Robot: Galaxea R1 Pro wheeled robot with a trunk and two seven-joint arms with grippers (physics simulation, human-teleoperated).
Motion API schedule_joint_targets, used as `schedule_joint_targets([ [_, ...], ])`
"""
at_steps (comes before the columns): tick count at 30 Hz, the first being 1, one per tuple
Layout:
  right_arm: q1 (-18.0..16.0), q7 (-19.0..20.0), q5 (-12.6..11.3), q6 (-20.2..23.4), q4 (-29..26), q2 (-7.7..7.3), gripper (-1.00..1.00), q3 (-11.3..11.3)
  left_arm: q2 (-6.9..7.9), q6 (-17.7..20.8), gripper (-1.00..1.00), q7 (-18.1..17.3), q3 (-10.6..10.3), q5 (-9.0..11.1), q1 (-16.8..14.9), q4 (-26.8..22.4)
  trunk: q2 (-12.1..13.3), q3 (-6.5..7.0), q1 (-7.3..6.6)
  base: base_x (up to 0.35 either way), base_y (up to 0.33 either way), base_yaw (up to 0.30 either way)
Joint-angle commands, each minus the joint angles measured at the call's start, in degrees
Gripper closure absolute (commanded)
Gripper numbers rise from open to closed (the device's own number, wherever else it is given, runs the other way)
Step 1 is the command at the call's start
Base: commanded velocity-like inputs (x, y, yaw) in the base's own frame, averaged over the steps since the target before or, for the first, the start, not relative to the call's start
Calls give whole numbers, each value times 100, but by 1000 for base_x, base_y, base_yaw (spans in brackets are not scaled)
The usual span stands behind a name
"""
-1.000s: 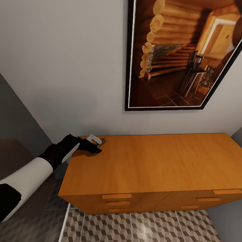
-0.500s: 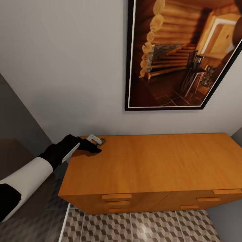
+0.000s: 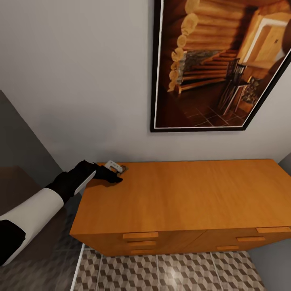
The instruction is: Take the four mousetraps from the cabinet in the bathroom and place them on the bathroom floor. Make sure all four end up on the same floor surface, and ensure that at least two of them are either under or directly next to the same bathroom sink.
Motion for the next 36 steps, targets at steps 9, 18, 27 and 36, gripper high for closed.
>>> schedule_joint_targets([
  [9,-4,-12,-66,-21,4,2,100,50,6,39,-100,3,-27,82,61,158,-5,-18,6,0,0,0],
  [18,-4,-12,-66,-21,4,2,100,50,20,39,100,3,-27,75,61,157,-5,-18,6,0,0,0],
  [27,-4,-12,-66,-22,4,2,100,50,23,39,100,3,-35,74,61,164,-5,-18,6,0,0,0],
  [36,-4,-12,-66,-20,4,2,100,50,23,39,100,3,-35,74,61,160,-5,-18,6,0,0,0],
])
